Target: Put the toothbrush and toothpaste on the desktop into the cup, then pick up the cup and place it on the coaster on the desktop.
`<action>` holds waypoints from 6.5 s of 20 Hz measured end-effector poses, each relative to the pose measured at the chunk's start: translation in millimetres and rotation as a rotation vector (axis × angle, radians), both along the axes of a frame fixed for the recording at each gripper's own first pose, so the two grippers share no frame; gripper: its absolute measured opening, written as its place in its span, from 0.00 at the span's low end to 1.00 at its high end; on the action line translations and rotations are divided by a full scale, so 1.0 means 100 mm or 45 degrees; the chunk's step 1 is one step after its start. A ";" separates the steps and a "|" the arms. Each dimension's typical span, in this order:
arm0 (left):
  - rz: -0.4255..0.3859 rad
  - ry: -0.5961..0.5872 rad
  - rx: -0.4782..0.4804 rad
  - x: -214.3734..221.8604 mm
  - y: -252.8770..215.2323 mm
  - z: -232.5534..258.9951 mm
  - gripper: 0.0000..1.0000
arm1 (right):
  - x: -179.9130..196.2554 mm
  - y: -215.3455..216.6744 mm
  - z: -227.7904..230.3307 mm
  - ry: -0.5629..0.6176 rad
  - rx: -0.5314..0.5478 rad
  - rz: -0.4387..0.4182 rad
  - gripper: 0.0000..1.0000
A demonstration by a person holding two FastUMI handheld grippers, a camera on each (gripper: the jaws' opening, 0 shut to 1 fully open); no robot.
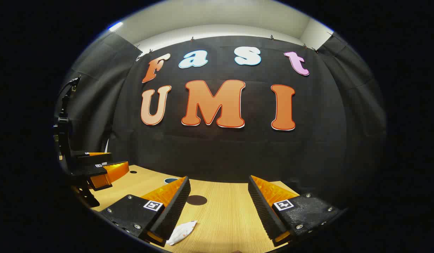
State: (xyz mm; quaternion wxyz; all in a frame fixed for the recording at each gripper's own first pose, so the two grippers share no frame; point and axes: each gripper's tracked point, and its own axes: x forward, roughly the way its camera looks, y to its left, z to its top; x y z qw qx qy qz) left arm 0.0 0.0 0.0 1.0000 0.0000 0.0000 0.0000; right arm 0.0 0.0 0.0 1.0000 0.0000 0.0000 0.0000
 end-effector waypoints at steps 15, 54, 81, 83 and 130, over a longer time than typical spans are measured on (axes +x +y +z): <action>-0.003 0.049 -0.036 0.00 -0.03 -0.11 0.97 | 0.07 0.09 -0.19 0.054 -0.007 0.002 0.99; -0.147 1.011 -0.020 -0.09 -0.48 -2.39 0.86 | 0.18 0.87 -2.49 0.997 0.060 0.240 0.19; -0.200 0.611 -0.112 0.42 -0.54 -1.72 0.07 | 0.67 0.85 -1.58 0.690 0.151 0.356 0.14; -0.200 0.547 -0.121 0.48 -0.53 -1.57 0.07 | 0.73 0.88 -1.50 0.660 0.160 0.361 0.14; -0.105 0.146 -0.176 2.80 -0.18 -1.33 0.06 | 2.13 0.54 -0.89 0.331 0.258 0.278 0.14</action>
